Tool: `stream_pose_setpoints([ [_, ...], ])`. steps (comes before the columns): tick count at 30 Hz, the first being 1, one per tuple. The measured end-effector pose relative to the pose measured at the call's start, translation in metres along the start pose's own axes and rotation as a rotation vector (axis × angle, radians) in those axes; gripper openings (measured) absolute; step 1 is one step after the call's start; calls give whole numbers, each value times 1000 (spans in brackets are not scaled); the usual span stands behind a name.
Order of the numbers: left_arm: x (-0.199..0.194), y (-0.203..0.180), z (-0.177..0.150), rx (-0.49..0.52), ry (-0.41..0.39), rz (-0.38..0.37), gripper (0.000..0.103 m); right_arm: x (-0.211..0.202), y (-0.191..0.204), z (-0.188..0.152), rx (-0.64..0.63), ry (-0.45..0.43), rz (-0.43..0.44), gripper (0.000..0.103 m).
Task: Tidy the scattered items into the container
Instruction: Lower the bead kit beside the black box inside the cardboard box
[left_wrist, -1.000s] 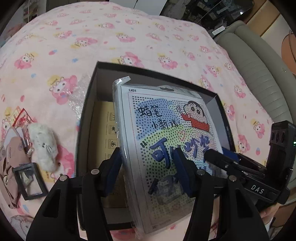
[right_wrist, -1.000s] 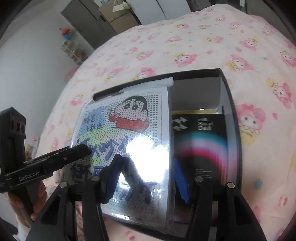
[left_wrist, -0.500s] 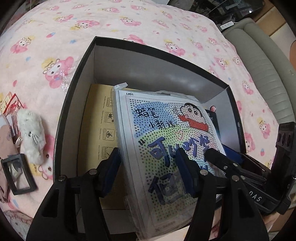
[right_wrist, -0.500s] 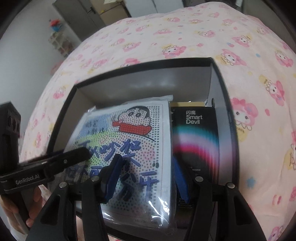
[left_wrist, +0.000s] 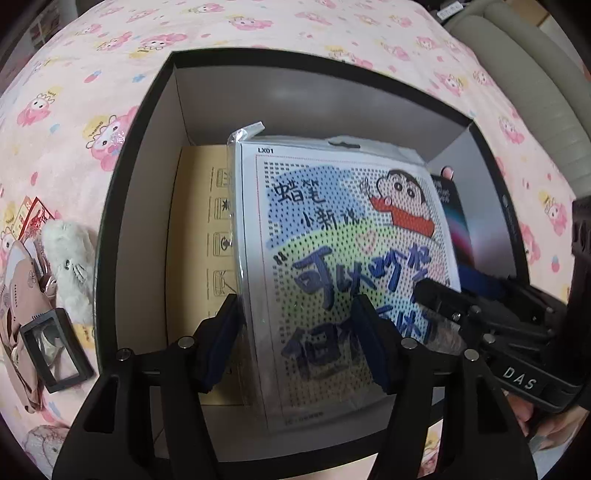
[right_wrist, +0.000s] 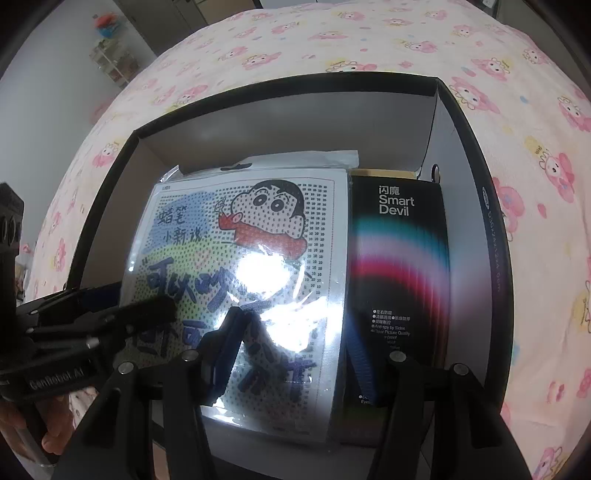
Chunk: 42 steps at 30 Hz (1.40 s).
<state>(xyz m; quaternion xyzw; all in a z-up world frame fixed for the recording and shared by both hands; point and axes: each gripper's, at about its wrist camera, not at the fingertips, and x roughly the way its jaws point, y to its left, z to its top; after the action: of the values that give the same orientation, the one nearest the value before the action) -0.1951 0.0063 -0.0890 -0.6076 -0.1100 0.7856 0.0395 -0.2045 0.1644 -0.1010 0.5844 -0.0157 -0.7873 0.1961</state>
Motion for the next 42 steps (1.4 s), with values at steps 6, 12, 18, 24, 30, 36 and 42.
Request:
stream_pose_setpoints([
  [6, 6, -1, -5, 15, 34, 53, 62, 0, 8, -3, -54, 5, -42, 53],
  [12, -18, -9, -7, 53, -66, 33, 62, -31, 2, -3, -14, -121, -34, 52],
  [18, -17, -19, 0, 89, -65, -22, 60, -21, 6, -5, -24, -84, -77, 52],
  [24, 6, -7, 3, -17, 33, -10, 60, -8, -6, -6, 45, 23, 38, 49],
  [30, 3, -7, 3, -8, 36, 4, 59, -8, -1, -9, 28, 47, 132, 49],
  [36, -18, -20, 5, 57, -46, 6, 59, -56, 4, -10, -51, -164, -92, 49],
  [42, -14, -45, 6, 151, -50, -6, 56, -75, -12, -10, -15, -215, -70, 38],
])
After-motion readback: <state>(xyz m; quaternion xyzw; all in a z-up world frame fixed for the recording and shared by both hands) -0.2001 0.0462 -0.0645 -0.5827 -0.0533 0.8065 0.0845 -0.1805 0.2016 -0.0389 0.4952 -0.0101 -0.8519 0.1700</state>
